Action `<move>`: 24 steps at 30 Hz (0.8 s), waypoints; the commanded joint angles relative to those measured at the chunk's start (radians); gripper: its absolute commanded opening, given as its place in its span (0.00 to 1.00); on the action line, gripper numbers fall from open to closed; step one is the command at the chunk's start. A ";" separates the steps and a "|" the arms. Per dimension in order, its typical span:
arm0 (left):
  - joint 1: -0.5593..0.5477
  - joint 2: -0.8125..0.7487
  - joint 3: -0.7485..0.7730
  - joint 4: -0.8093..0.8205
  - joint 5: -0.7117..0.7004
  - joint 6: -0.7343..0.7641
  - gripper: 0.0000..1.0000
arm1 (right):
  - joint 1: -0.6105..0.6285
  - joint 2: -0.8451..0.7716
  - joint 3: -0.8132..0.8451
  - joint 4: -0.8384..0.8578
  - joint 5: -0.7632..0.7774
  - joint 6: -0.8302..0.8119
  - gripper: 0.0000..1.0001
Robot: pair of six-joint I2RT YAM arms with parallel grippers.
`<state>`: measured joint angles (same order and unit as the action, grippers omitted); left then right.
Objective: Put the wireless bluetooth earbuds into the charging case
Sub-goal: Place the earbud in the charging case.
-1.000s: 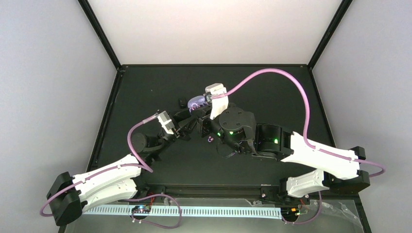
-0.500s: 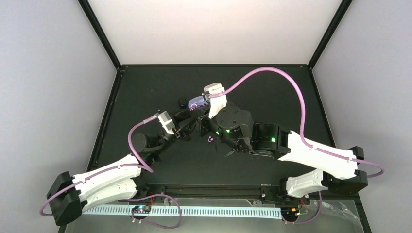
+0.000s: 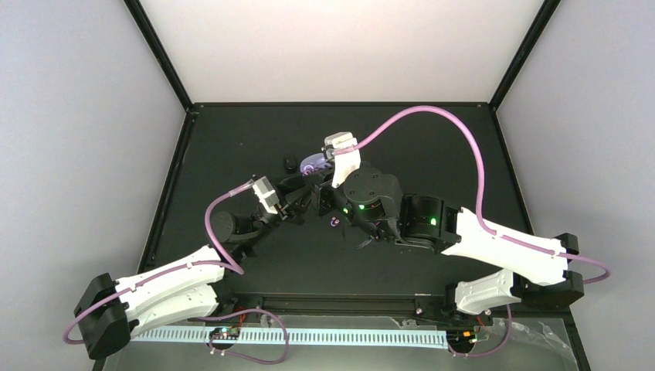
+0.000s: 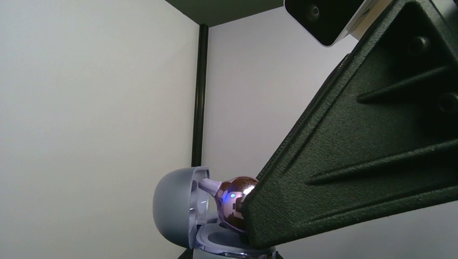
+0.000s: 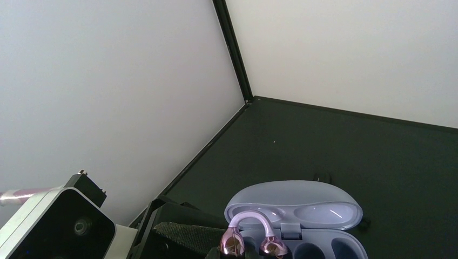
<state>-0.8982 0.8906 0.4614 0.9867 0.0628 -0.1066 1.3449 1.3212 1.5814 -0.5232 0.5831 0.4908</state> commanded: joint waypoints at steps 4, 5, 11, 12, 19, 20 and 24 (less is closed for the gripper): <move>-0.007 -0.002 0.028 0.032 -0.008 0.015 0.02 | -0.009 0.000 -0.012 -0.018 0.004 0.012 0.10; -0.007 -0.002 0.028 0.032 -0.008 0.015 0.02 | -0.010 0.001 -0.012 -0.018 0.004 0.012 0.10; -0.007 -0.002 0.026 0.032 -0.010 0.013 0.01 | -0.012 0.000 -0.012 -0.021 0.007 0.013 0.11; -0.007 -0.002 0.026 0.032 -0.009 0.013 0.01 | -0.013 -0.001 -0.012 -0.023 0.009 0.013 0.11; -0.007 -0.003 0.025 0.031 -0.009 0.013 0.01 | -0.014 -0.002 -0.012 -0.025 0.011 0.015 0.13; -0.007 -0.003 0.025 0.030 -0.009 0.012 0.02 | -0.014 -0.002 -0.012 -0.025 0.012 0.015 0.13; -0.007 -0.003 0.023 0.030 -0.010 0.012 0.02 | -0.015 -0.005 -0.014 -0.027 0.016 0.016 0.14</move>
<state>-0.8982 0.8906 0.4614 0.9733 0.0628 -0.1066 1.3399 1.3212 1.5776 -0.5243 0.5781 0.4999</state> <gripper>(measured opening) 0.259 0.138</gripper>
